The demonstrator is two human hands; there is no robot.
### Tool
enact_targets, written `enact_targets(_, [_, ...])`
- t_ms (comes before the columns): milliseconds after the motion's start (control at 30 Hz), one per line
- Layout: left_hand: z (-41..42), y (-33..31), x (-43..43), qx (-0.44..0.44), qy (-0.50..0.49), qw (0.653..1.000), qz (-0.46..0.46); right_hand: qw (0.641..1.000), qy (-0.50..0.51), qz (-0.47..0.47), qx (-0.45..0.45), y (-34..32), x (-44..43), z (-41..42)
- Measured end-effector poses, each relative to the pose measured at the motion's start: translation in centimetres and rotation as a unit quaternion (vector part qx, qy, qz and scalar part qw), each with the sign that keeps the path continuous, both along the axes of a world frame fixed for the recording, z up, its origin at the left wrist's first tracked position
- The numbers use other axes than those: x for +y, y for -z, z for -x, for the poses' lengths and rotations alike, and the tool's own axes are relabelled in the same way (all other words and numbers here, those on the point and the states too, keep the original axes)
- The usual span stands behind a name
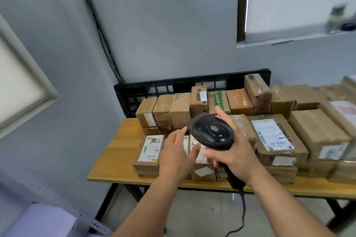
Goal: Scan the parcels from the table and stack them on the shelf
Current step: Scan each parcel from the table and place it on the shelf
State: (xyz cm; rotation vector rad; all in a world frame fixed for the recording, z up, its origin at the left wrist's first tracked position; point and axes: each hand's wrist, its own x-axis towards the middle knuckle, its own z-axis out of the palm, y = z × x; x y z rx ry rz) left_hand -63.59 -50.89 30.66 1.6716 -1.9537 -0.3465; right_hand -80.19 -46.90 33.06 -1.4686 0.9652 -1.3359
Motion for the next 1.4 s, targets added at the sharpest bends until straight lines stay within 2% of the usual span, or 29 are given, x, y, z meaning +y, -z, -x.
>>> enact_targets(200, [5.7,0.4,-4.0,0.016,0.037,0.997,-0.065,0.996,0.077,-0.025,0.039,0.5,-1.1,4.4])
enact_targets(367, [8.9,0.5,-5.9,-0.131,0.017,0.981,-0.144,0.994,0.098,-0.032,0.024,0.5,-1.9,6.7])
enact_targets(567, [8.9,1.5,-6.8,-0.141,-0.008,0.972,-0.190,0.992,0.116,-0.049,0.025,1.4,-2.3,7.3])
enact_targets(867, [4.7,-0.1,-6.1,0.037,-0.078,0.969,-0.232,0.995,0.084,-0.051,0.032,1.5,-2.2,5.5])
enact_targets(933, [3.6,-0.6,-5.5,0.139,-0.081,0.960,-0.228,0.995,0.077,-0.043,0.037,1.4,-2.0,5.0])
enact_targets(1033, [1.6,-1.4,-4.7,0.307,-0.081,0.924,-0.213,0.996,0.067,-0.031,0.050,1.1,-1.4,4.1])
enact_targets(1100, [0.5,-2.3,-3.8,0.373,-0.078,0.901,-0.208,0.997,0.061,-0.021,0.045,0.9,-0.9,3.6])
enact_targets(1300, [-2.8,-4.1,-1.5,0.408,-0.071,0.895,-0.164,1.000,-0.010,-0.001,0.009,-0.8,0.6,2.5])
enact_targets(1400, [-4.6,-5.3,-0.5,0.384,-0.061,0.911,-0.139,0.999,-0.032,0.010,-0.001,-2.0,1.4,2.0])
